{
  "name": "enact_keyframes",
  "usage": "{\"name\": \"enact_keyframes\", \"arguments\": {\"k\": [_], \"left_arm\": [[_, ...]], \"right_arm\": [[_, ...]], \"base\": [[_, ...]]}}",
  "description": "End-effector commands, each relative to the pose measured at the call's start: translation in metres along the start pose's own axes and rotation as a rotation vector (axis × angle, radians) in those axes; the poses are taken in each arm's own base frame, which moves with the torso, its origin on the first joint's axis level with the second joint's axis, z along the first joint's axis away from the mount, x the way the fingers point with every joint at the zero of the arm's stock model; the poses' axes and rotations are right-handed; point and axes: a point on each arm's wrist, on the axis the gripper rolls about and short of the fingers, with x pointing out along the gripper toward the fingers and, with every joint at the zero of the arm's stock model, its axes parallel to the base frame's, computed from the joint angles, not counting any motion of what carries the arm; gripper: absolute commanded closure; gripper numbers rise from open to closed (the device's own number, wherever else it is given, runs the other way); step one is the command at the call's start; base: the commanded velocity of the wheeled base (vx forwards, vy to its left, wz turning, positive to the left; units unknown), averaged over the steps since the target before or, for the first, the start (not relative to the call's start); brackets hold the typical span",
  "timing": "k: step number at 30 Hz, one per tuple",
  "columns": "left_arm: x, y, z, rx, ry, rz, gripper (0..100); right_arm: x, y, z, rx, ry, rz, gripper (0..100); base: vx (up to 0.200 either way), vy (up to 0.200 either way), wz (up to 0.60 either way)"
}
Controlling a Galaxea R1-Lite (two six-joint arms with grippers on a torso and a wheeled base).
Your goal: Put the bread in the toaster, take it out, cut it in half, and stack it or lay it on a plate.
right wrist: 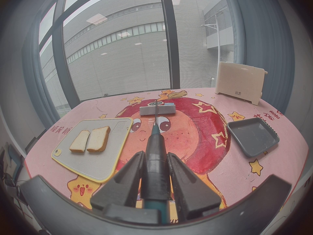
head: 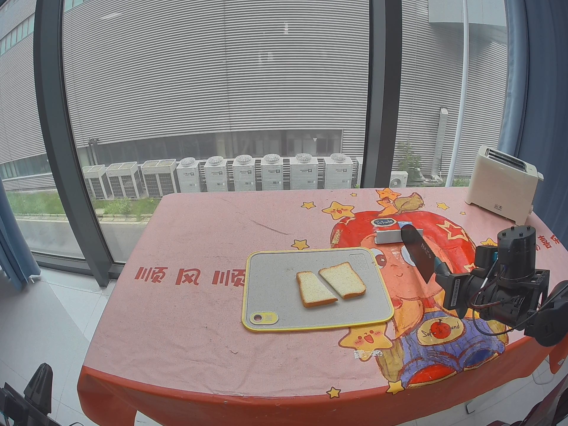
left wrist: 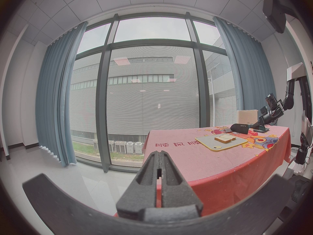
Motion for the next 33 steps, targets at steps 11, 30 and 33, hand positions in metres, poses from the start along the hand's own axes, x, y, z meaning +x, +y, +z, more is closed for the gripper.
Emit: {"name": "enact_keyframes", "arguments": {"k": [11, 30, 33], "left_arm": [[0.0001, 0.0000, -0.0053, 0.000, 0.001, 0.000, 100], [0.0001, 0.0000, -0.0053, 0.000, 0.001, 0.000, 100], [0.0001, 0.0000, -0.0053, 0.000, 0.001, 0.000, 100]], "right_arm": [[0.0007, -0.0003, -0.0027, -0.003, 0.012, 0.002, 100], [0.0024, 0.0020, -0.0065, -0.013, 0.028, 0.000, 100], [0.0021, 0.0020, -0.0063, -0.012, 0.026, 0.001, 100]], "base": [[0.000, 0.000, 0.00], [0.000, 0.000, 0.00], [0.000, 0.000, 0.00]]}}
